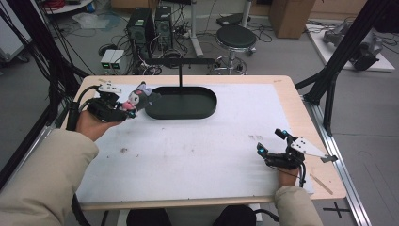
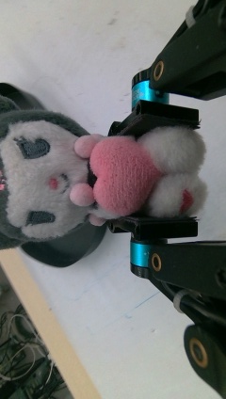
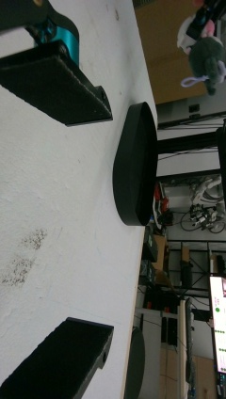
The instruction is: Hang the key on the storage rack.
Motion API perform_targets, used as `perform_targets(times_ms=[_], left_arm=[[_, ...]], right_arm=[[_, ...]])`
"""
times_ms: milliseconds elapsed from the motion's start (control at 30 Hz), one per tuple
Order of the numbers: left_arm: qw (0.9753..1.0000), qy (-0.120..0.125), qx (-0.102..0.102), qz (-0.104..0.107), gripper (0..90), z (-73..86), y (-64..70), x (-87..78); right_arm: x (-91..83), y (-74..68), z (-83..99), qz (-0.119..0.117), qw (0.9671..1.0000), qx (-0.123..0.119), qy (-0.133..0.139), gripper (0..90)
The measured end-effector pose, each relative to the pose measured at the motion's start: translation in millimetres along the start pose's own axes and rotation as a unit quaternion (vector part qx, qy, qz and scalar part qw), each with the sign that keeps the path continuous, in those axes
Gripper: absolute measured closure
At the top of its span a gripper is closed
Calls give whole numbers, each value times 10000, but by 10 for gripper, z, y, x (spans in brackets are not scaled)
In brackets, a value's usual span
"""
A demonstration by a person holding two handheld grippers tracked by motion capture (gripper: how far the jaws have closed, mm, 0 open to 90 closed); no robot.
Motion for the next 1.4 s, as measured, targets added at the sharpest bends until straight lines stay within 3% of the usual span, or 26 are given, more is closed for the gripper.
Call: perform_targets(times_ms=[67,167,300,633,867,1167,1400], left_arm=[[10000,-37,26,-87,576,-71,-50,0],[9996,-10,-152,-244,577,-211,-148,-5],[9989,57,-220,-417,577,-383,-251,-26],[9974,-16,-291,-659,577,-623,-389,37],[9969,-57,-282,-738,577,-732,-425,102],[9956,99,-528,-766,577,-763,-477,138],[9944,107,-605,-863,577,-744,-532,185]], right_arm=[[-1,0,0,-2,10000,8,-3,7],[-1,0,0,1,10000,8,0,7],[0,-1,0,-1,10000,12,0,7],[-3,-1,2,-10,10000,31,-13,7],[-3,0,2,-13,10000,40,-11,7],[-3,0,2,-11,10000,29,-12,7],[-2,-1,2,-13,10000,28,-10,7]])
Point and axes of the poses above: each handheld gripper's, and its own axes: x roughly forward along the jaws, z roughly out of its underside, y roughly to its right, the point moved 7 cm from there along x, roughly forward along the jaws, and after that the axes turned 13 degrees about x, right-handed, at the moved point
